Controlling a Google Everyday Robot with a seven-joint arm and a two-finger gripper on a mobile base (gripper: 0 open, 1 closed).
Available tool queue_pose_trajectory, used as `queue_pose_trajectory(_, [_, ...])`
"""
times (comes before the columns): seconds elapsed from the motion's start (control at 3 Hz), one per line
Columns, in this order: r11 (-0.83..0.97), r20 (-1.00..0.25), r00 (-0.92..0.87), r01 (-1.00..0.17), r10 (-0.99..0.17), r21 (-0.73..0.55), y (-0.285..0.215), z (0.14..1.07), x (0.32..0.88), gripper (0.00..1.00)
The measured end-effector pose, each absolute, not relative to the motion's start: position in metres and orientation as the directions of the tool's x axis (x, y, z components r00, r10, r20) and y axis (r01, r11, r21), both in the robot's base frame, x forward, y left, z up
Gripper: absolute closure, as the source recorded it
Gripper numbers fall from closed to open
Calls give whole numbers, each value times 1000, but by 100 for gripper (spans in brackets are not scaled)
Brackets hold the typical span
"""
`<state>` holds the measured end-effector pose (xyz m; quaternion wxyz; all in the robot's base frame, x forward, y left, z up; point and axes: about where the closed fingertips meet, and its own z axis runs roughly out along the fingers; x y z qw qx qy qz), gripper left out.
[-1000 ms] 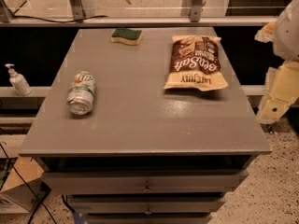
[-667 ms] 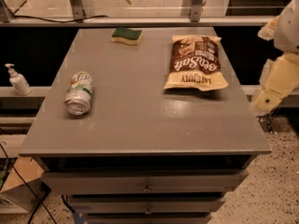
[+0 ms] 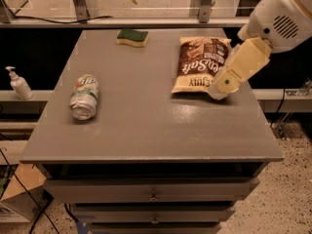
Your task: Place 7up can upright
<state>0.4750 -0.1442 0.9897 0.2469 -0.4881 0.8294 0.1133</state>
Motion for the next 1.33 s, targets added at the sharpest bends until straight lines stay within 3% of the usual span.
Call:
queue_pose_trajectory(0.67, [506,-479,-427,-862,-767,-41,-132,978,485,0])
queue_pose_trajectory(1.33, [442,-447,-390,-897,-805,-13,-57,955,514,0])
